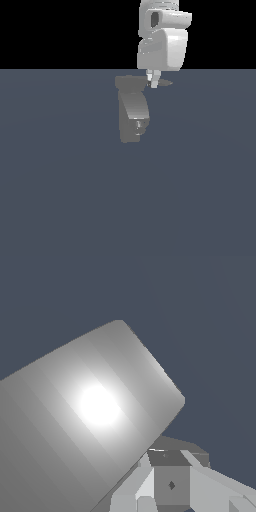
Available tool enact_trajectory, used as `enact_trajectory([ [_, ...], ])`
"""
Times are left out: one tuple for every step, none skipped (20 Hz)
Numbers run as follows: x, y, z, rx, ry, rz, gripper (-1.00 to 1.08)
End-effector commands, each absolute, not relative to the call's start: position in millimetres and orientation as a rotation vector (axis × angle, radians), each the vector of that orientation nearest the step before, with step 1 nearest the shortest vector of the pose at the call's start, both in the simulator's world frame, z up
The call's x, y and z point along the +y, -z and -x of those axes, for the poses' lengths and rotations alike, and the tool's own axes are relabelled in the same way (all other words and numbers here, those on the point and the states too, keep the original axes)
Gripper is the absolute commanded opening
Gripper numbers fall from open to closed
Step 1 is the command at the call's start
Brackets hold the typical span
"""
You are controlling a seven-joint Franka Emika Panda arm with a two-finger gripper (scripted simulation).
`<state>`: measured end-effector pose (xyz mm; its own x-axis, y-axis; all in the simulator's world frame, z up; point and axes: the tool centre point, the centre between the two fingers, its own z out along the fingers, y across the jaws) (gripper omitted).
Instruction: Turn on the faucet by rotating a designated handle.
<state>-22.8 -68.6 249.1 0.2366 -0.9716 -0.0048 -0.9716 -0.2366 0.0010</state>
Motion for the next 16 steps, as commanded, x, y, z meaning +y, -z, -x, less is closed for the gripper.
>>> enact_trajectory([
  [-74,-249,17,1.943,-0.003,2.465,-1.0],
  [-75,-249,16,1.943,-0.003,2.465,-1.0],
  [-76,-249,14,1.944,-0.003,2.464,-1.0],
  [-78,-249,12,1.945,-0.003,2.464,-1.0],
  [-79,-249,11,1.945,-0.003,2.464,-1.0],
  [-81,-249,9,1.946,-0.003,2.463,-1.0],
  [-82,-249,7,1.946,-0.003,2.463,-1.0],
  [-84,-249,5,1.947,-0.003,2.462,-1.0],
  [-85,-249,4,1.947,-0.003,2.462,-1.0],
  [-87,-249,2,1.949,-0.003,2.461,-1.0],
  [-89,-249,0,1.949,-0.002,2.46,-1.0],
  [-90,-249,-2,1.949,-0.002,2.46,-1.0],
  [-92,-249,-3,1.95,-0.002,2.46,-1.0],
  [-94,-249,-5,1.951,-0.002,2.459,-1.0],
  [-95,-249,-7,1.952,-0.002,2.459,-1.0],
  [-96,-249,-9,1.952,-0.002,2.459,-1.0],
])
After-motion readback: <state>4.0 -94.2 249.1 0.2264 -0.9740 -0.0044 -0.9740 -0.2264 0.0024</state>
